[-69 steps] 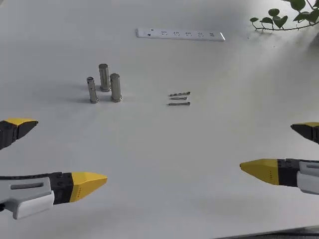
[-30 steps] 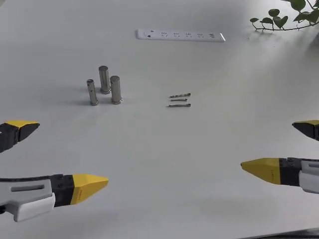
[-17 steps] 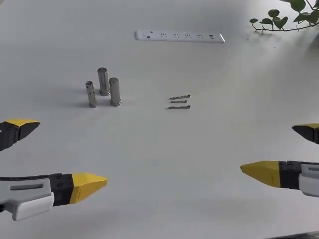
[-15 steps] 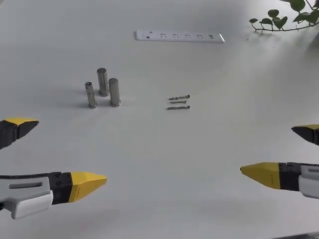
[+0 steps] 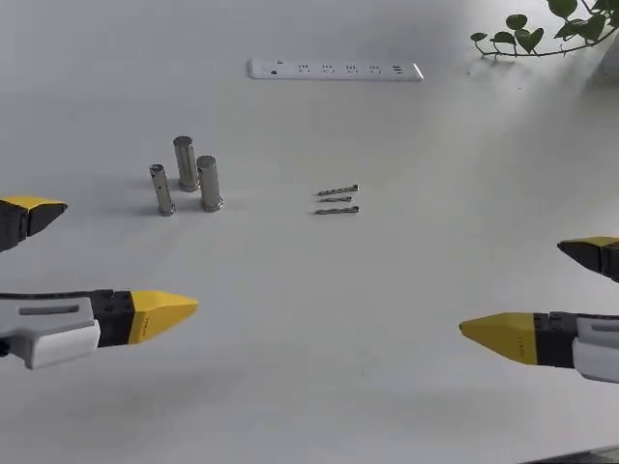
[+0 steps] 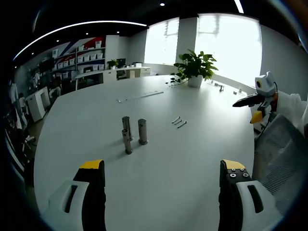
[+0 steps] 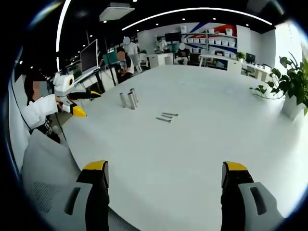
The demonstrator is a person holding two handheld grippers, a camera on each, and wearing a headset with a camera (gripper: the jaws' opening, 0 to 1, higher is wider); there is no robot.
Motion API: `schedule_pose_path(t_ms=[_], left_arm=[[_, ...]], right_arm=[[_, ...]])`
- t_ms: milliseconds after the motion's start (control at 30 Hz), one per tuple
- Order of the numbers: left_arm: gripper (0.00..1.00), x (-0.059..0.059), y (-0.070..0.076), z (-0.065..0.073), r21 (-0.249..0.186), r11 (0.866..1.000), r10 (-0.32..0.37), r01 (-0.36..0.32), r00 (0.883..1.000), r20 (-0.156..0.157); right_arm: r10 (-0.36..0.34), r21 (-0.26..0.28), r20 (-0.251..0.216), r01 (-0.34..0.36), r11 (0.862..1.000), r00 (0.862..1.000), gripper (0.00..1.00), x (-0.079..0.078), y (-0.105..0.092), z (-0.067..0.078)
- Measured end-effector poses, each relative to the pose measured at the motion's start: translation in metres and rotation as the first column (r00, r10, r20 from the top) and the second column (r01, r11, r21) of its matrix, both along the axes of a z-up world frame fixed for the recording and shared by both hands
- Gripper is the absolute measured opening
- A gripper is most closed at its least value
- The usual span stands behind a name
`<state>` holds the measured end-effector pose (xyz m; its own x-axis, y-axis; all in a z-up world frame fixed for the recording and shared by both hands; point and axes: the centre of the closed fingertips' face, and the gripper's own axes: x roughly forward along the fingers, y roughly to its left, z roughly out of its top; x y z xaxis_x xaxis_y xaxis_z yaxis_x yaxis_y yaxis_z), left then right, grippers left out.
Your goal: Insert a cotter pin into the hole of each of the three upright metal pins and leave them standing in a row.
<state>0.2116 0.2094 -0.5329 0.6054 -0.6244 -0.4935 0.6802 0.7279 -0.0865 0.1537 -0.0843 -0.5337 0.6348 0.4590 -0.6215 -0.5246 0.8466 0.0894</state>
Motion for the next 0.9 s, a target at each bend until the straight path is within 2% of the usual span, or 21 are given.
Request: schedule_pose_path(t_ms=[100, 200, 233, 300, 367, 467, 567, 700, 833, 900], left_arm=[[0.99, 0.010, 0.002, -0.003, 0.017, 1.000, -0.004, 0.004, 1.000, 0.008], [0.99, 0.024, 0.004, -0.005, 0.000, 1.000, 0.001, -0.001, 1.000, 0.010], [0.99, 0.027, 0.003, -0.005, -0.010, 1.000, 0.004, -0.004, 1.000, 0.012], [0.99, 0.037, -0.001, 0.001, -0.076, 0.997, 0.015, -0.013, 1.000, 0.017], [0.99, 0.046, 0.000, 0.004, -0.101, 0.994, 0.034, -0.031, 0.999, 0.027], [0.99, 0.059, 0.001, 0.007, -0.098, 0.995, 0.027, -0.021, 0.998, 0.055], [0.99, 0.069, 0.001, 0.003, -0.090, 0.996, 0.021, -0.015, 0.998, 0.058], [0.80, 0.080, 0.005, -0.005, -0.082, 0.996, 0.023, -0.019, 0.999, 0.049], [0.77, 0.093, 0.008, -0.014, -0.079, 0.996, 0.031, -0.027, 0.999, 0.042], [0.72, 0.095, 0.008, -0.018, -0.084, 0.996, 0.029, -0.026, 0.999, 0.034]], right_arm=[[-0.005, 0.000, -0.005, 0.005, 1.000, 1.000, 0.96, -0.002, 0.000, -0.003], [-0.008, 0.010, -0.013, 0.008, 1.000, 1.000, 0.96, -0.005, 0.001, -0.006], [-0.008, 0.008, -0.015, 0.009, 1.000, 1.000, 0.96, -0.005, 0.002, -0.007], [-0.010, 0.008, -0.020, 0.010, 1.000, 1.000, 0.96, -0.006, 0.002, -0.008], [-0.012, 0.014, -0.022, 0.013, 1.000, 1.000, 0.96, -0.007, 0.003, -0.008], [-0.014, 0.011, -0.025, 0.015, 1.000, 1.000, 0.95, -0.008, 0.002, -0.009], [-0.020, 0.011, -0.025, 0.020, 1.000, 1.000, 0.95, -0.009, 0.001, -0.008], [-0.027, 0.008, -0.023, 0.027, 1.000, 0.999, 0.95, -0.008, -0.001, -0.006], [-0.032, 0.005, -0.025, 0.032, 0.999, 0.999, 0.95, -0.009, -0.003, -0.006], [-0.034, 0.004, -0.026, 0.034, 0.999, 0.999, 0.95, -0.009, -0.003, -0.006]])
